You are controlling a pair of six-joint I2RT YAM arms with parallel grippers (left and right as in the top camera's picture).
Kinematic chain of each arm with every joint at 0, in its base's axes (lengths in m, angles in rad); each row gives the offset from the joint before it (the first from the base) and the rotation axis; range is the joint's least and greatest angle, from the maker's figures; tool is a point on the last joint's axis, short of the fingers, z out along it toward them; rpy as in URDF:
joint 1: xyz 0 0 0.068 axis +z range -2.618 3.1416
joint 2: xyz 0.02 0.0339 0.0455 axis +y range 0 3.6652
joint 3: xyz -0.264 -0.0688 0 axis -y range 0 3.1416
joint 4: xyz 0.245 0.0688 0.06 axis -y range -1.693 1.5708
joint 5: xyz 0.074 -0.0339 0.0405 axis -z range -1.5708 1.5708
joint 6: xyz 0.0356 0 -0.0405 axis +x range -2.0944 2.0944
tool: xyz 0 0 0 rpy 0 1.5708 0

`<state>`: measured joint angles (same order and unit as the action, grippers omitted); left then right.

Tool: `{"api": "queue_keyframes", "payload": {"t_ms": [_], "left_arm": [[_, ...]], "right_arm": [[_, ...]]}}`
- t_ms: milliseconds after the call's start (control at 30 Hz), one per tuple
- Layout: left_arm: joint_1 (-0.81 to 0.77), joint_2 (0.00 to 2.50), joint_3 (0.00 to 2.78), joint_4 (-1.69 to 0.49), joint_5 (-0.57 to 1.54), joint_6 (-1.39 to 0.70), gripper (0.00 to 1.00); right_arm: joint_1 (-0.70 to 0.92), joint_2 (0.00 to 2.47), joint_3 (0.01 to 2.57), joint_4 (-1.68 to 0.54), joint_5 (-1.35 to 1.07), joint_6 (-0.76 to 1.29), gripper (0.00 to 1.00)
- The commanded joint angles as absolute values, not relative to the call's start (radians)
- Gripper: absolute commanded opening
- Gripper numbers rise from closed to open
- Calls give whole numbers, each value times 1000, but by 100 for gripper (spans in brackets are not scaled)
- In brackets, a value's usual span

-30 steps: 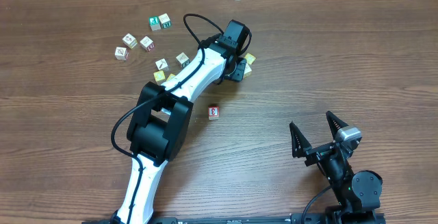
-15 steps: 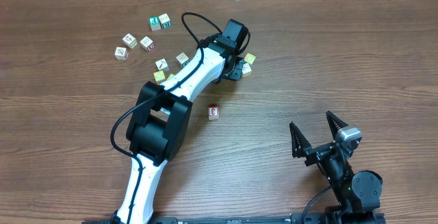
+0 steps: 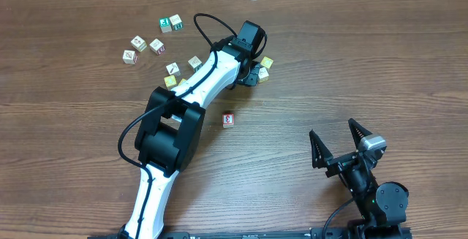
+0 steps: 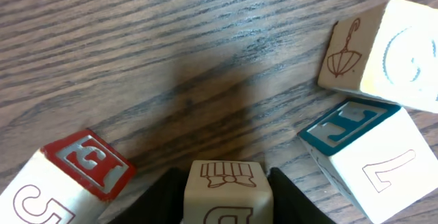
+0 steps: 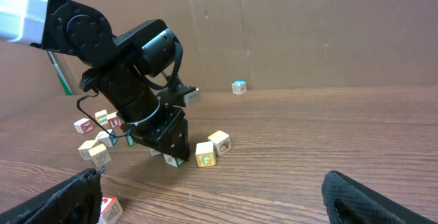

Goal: Form a tower
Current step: 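Lower the left gripper and grasp the bow-picture block, then lift the held bow-picture block off the table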

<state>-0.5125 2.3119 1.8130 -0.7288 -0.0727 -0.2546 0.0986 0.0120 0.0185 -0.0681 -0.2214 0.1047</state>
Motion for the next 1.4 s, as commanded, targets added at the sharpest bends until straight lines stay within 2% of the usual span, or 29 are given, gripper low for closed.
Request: {"api": "queue_keyframes", "payload": {"t_ms": [0,67,133,367,567,867,1133,1233,1367], "left_arm": [[-507,2333,1822,-731,-85,-246,37],[-507,2333,1822,-734,-85,-247,29],[-507,2329,1827,-742,-85,-247,25],[-507,2300,1945,-892,-85,-252,24],[-519,2273,2028,-1068,-84,-342,23],[-553,2280,1930,-1060,-89,-503,20],[-563,2281,1816,-982,-93,-502,25],[-562,2281,1816,-980,-101,-502,39],[-562,2281,1816,-980,-100,-501,42]], "right_arm": [[94,3,8,-63,-222,107,100],[94,3,8,-63,-222,107,100],[94,3,8,-63,-222,107,100],[94,3,8,-63,-222,107,100],[94,3,8,-63,-222,107,100],[94,3,8,-63,-222,107,100],[94,3,8,-63,-222,107,100],[94,3,8,-63,-222,107,100],[94,3,8,-63,-222,107,100]]}}
